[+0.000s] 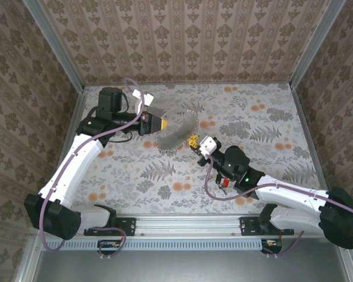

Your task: Put the keys on the keyring

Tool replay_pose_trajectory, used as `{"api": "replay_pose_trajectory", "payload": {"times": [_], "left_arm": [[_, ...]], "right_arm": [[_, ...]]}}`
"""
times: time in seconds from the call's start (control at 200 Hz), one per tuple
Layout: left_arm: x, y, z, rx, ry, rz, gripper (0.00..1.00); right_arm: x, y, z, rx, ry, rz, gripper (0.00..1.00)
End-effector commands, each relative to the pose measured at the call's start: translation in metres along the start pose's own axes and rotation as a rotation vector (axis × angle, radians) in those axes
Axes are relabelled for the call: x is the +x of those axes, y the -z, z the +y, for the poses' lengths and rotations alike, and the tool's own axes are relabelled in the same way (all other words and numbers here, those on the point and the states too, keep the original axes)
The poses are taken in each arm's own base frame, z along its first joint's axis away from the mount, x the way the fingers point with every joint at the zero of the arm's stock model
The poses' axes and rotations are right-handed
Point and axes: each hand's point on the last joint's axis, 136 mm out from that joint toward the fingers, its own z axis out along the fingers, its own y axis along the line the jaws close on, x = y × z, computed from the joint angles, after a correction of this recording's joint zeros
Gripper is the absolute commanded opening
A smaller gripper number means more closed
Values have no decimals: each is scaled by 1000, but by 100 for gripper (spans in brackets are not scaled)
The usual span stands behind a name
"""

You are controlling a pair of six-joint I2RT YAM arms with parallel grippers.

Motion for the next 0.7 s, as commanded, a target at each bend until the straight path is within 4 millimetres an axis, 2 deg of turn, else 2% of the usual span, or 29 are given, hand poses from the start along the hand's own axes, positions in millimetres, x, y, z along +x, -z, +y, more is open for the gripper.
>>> {"api": "replay_pose_trajectory", "payload": {"times": [0.0, 0.045, 0.37, 0.555, 0.695], "left_arm": [[0, -3, 6, 4, 33, -11, 22], [5, -5, 16, -27, 58, -8, 28], [39, -20, 73, -173, 193, -35, 39], [62, -18, 110, -312, 268, -42, 42], [73, -11, 127, -384, 285, -59, 44]], "right_arm": [[-19, -1, -9, 17, -27, -9, 0], [-16, -2, -7, 5, -26, 21, 0], [19, -3, 0, -139, -70, 311, 0], [39, -5, 9, -244, -111, 466, 0], [56, -9, 17, -299, -148, 560, 0]]}}
